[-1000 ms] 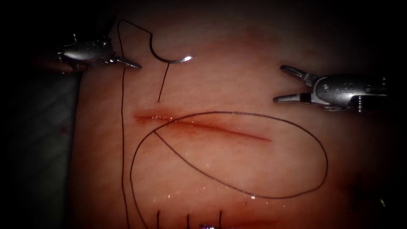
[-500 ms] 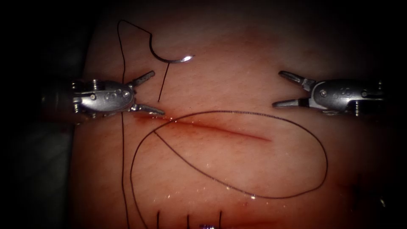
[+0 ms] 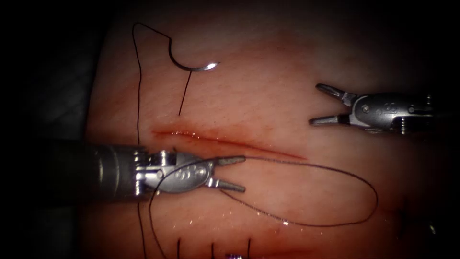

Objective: Wound Closure
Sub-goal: Grab a long suture length with the left hand.

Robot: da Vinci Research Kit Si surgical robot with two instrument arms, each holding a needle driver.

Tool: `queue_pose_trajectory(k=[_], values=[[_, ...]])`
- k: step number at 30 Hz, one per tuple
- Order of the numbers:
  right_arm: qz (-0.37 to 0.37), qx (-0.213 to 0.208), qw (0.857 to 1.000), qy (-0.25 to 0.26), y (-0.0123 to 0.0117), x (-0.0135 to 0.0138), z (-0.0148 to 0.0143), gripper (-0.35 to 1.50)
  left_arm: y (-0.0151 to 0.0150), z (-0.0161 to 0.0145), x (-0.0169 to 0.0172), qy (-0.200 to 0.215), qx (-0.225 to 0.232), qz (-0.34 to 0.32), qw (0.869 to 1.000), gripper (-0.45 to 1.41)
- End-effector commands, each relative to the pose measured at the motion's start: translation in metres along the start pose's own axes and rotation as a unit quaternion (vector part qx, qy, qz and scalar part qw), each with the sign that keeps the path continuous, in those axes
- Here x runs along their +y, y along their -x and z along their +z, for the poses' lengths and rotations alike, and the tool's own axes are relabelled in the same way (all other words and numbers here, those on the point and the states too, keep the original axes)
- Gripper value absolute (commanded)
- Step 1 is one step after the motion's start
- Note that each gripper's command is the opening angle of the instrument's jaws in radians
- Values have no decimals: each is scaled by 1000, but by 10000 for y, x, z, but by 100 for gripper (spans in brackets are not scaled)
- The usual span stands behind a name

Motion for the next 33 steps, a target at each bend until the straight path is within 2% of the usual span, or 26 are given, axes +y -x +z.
queue_pose_trajectory(k=[1, 3, 6, 8, 9, 11, 17, 21, 23, 29, 33], values=[[0, 1, 1000, -1, 3, -4, 7, 146, 2, 7, 0, -1, 1, -4, 1000, 17], [-1, 0, 1000, -2, 5, -6, 7, 146, -6, 9, 2, 12, 14, 2, 1000, 17], [0, 0, 1000, -2, 7, -8, 7, 146, -20, 8, 3, 8, 45, 6, 999, 19], [-1, 0, 1000, -3, 8, -9, 7, 146, -23, 7, 4, 6, 51, 7, 999, 12], [0, 0, 1000, -3, 11, -11, 7, 146, -34, 6, 7, 4, 63, 10, 998, -3], [0, 0, 1000, -2, 12, -11, 8, 146, -38, 7, 9, 5, 65, 11, 998, -5], [1, 1, 1000, -1, 14, -14, 9, 146, -50, 37, 25, 15, 48, 22, 998, -5], [3, 1, 1000, -2, 15, -16, 8, 146, -50, 68, 35, 7, 15, 28, 999, -2], [2, 1, 1000, -3, 15, -17, 8, 146, -48, 79, 42, 8, -5, 34, 999, 7], [1, 0, 1000, -3, 17, -18, 8, 146, -43, 99, 62, 3, -55, 42, 998, 20], [1, 0, 1000, -2, 17, -18, 9, 146, -41, 108, 74, -1, -95, 45, 994, 20]])
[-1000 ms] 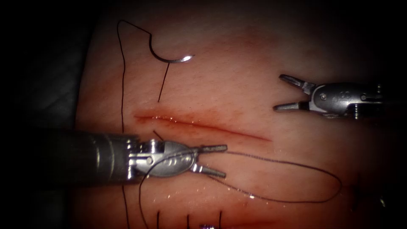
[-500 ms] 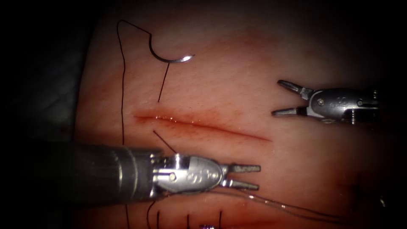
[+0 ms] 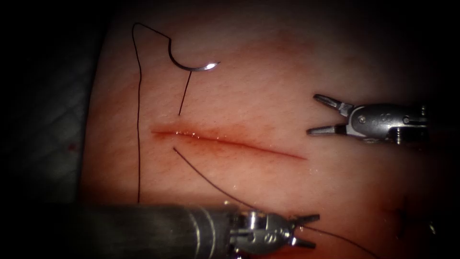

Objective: Wound Closure
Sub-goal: Grab a long suture length with the left hand, then use the right grasper to regrasp a longer length of suture with the left grasper.

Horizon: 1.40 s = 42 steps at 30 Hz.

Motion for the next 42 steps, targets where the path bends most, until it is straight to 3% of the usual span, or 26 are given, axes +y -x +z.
queue_pose_trajectory(k=[1, 11, 13, 14, 15, 23, 28, 30, 32, 38, 42], values=[[0, 1, 1000, 0, 2, -4, 8, 146, 0, 12, 3, -4, -9, 0, 1000, 24], [2, 0, 1000, -1, 3, -8, 8, 146, 6, 62, 4, -27, -62, 8, 998, 24], [1, 0, 1000, -1, 3, -8, 8, 146, 8, 68, 4, -31, -66, 9, 997, 15], [1, 0, 1000, -1, 3, -8, 8, 146, 9, 70, 5, -32, -67, 9, 997, 2], [1, 0, 1000, -1, 3, -8, 8, 146, 12, 74, 9, -27, -70, 11, 997, -40], [1, 3, 1000, -3, 3, -10, 8, 146, 20, 55, 18, 18, -37, 32, 999, -45], [4, 19, 1000, -24, 1, -21, 10, 146, 30, -14, 26, -27, -12, 58, 998, -45], [1, 29, 998, -56, -6, -39, 19, 146, 36, -72, 38, -57, 1, 76, 995, -45], [0, 35, 996, -82, -16, -56, 31, 143, 40, -107, 42, -71, 5, 94, 993, -45], [-18, 62, 988, -141, -40, -99, 65, 143, 52, -171, 43, -120, 16, 104, 987, -45], [-28, 71, 983, -169, -48, -123, 74, 143, 60, -194, 43, -131, 11, 103, 986, -45]])
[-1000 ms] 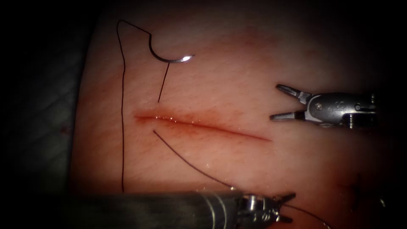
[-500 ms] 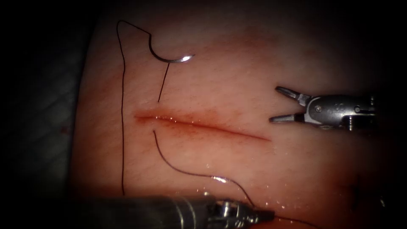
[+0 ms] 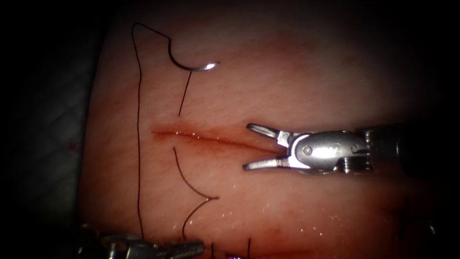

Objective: Wound Closure
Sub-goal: Use the right grasper to regrasp a longer length of suture with the left grasper.

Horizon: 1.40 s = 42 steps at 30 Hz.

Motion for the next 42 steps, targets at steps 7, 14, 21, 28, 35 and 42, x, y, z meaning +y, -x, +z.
queue_pose_trajectory(k=[7, 14, 21, 28, 35, 42], values=[[-14, 0, 998, -55, -8, -30, 20, 140, 9, -5, -1, -9, -10, -2, 1000, -45], [42, -7, 996, -85, -18, -48, 30, 130, 9, 1, -1, -11, -13, -1, 1000, -45], [62, -23, 995, -80, -17, -51, 49, 128, 6, -1, 1, -13, -17, -1, 1000, -45], [74, -56, 993, -79, -8, -54, 79, 99, 3, -2, 2, -12, -18, 5, 1000, -45], [94, -68, 989, -93, -14, -51, 73, -35, 4, -2, 2, -12, -18, 5, 1000, -45], [97, -67, 989, -90, -20, -48, 66, -35, 5, 0, 1, -13, -19, 4, 1000, -45]])
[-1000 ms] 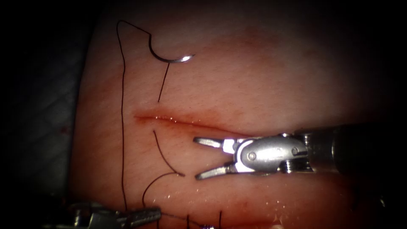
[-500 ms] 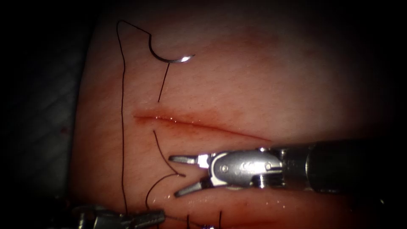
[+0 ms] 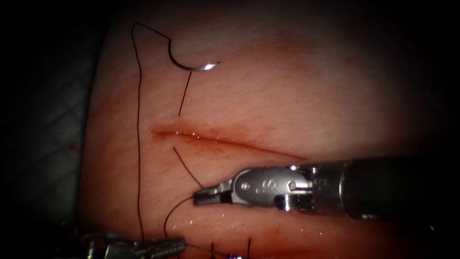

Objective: Wound Closure
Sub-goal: Use the right grasper to regrasp a longer length of suture with the left grasper.

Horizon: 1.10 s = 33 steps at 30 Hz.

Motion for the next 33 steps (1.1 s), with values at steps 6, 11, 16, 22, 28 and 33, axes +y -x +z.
queue_pose_trajectory(k=[6, 11, 16, 22, 28, 33], values=[[4, 0, 1000, 4, 1, 13, 14, -35, -1, 10, -4, -47, 31, -3, 998, 76], [0, 2, 1000, 16, -3, 41, 30, -35, -9, 13, -11, -47, 61, 29, 997, 106], [-4, -4, 1000, 19, -10, 77, 52, -35, -19, 19, -11, -60, 63, 64, 994, 86], [5, 5, 1000, 7, -24, 113, 58, -35, -12, 28, -17, -62, 58, 103, 991, 57], [6, 12, 1000, 4, -34, 130, 52, -35, 8, 40, -20, -39, 44, 129, 990, 52], [11, 13, 1000, 4, -39, 138, 51, -35, 15, 57, -21, -35, 31, 164, 985, 41]])
